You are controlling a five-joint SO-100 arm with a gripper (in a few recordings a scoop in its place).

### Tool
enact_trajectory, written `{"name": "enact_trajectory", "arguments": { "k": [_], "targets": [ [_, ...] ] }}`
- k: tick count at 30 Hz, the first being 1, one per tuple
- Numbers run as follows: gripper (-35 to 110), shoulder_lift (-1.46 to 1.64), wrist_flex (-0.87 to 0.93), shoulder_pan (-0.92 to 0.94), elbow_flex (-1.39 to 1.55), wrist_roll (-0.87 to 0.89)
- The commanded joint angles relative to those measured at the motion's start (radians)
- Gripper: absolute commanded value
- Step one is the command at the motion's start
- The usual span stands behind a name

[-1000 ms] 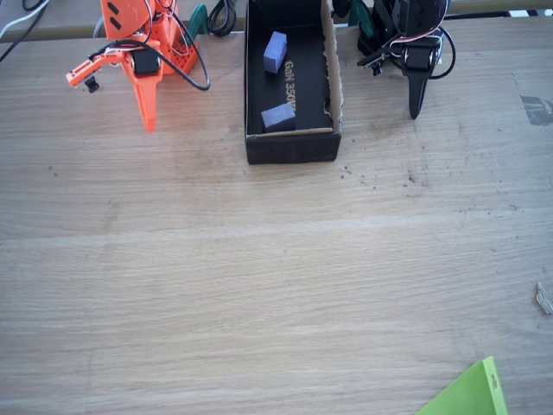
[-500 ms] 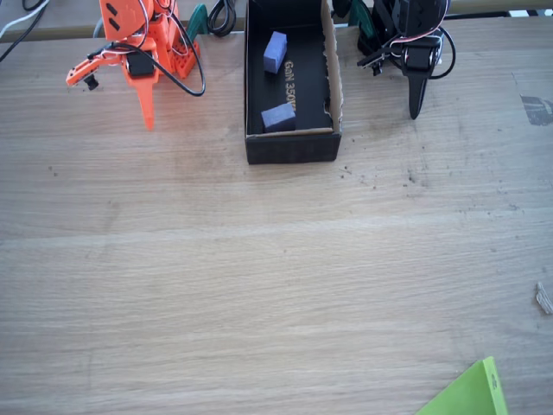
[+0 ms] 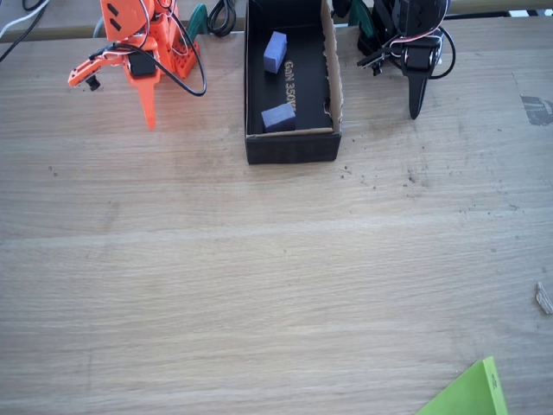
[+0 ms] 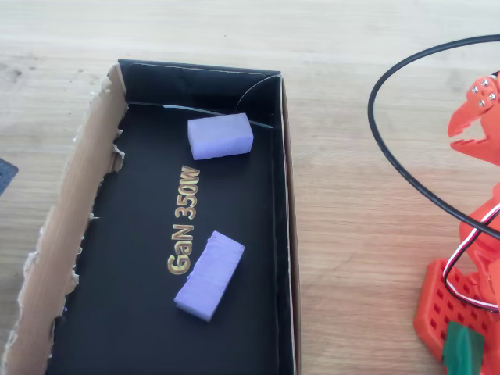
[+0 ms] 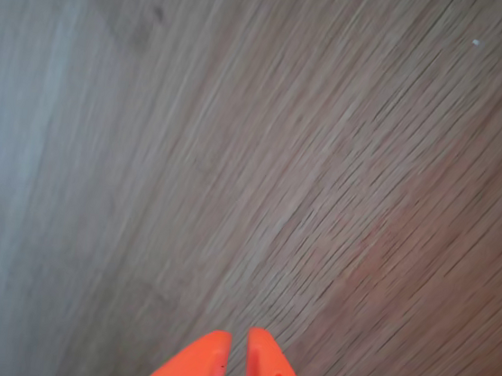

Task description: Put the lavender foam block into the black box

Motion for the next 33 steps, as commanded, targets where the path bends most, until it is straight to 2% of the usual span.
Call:
{"name": "enact_trajectory", "arguments": {
  "k": [1, 33],
  "targets": [
    [0, 0.012, 0.020, 0.005, 0.002, -0.002],
    [0, 0.012, 0.020, -0.003, 0.002, -0.003]
  ]
}}
